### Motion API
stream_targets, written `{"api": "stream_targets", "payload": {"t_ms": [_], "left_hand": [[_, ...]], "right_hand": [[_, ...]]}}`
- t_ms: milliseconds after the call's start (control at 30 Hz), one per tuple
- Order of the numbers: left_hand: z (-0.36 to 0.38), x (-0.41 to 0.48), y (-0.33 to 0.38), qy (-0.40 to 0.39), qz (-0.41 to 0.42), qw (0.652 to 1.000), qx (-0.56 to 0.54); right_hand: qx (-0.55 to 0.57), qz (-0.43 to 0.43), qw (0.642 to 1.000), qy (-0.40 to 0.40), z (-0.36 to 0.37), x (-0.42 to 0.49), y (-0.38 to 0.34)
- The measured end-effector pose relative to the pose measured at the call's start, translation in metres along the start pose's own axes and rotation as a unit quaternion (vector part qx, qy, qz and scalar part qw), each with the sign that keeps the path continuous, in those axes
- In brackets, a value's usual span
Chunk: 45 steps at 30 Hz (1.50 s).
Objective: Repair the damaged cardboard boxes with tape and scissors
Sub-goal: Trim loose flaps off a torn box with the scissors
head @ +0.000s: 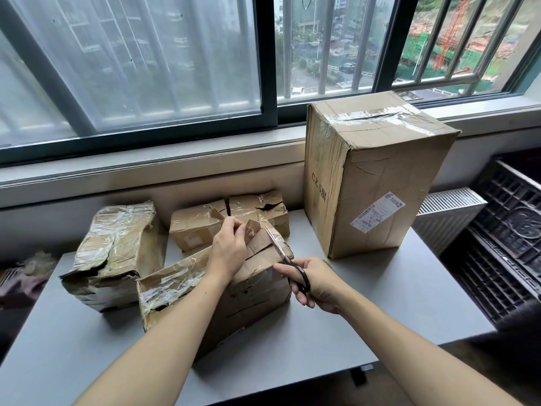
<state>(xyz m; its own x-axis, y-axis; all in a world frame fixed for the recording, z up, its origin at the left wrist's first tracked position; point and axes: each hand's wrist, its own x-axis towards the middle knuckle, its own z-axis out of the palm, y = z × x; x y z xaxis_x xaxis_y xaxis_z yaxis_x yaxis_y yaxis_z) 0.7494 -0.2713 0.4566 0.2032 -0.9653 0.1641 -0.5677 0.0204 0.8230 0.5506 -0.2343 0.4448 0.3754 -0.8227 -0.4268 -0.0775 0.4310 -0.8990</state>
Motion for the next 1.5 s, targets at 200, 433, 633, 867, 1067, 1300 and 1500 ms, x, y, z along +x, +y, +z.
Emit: {"api": "stream_targets", "payload": {"t_ms": [200,433,633,867,1067,1300,1500], "left_hand": [[0.0,0.002,0.001,-0.035,-0.032,0.999,-0.002],[0.01,-0.001,0.012,-0.075,0.019,0.994,0.074],[0.017,0.0,-0.002,-0.02,0.073,0.98,0.186],[0.007,-0.016,0.006,0.047,0.085,0.982,0.163],[-0.005,-0.022,0.008,-0.007,0.102,0.989,0.11],[-0.014,-0.019,-0.005,-0.071,0.101,0.992,0.027],[-0.023,-0.015,-0.002,-0.116,0.038,0.992,-0.022]], "right_hand": [[0.01,-0.015,0.999,0.031,-0.013,-0.003,-0.028],[-0.405,-0.061,0.894,0.184,-0.032,0.012,-0.07],[-0.497,-0.069,0.849,0.164,-0.046,0.03,-0.065],[-0.666,-0.169,0.707,0.168,-0.066,0.031,-0.074],[-0.739,-0.229,0.626,0.103,-0.073,0.028,-0.089],[-0.732,-0.216,0.644,0.054,-0.067,0.036,-0.089],[-0.714,-0.251,0.653,-0.002,-0.07,0.035,-0.09]]}}
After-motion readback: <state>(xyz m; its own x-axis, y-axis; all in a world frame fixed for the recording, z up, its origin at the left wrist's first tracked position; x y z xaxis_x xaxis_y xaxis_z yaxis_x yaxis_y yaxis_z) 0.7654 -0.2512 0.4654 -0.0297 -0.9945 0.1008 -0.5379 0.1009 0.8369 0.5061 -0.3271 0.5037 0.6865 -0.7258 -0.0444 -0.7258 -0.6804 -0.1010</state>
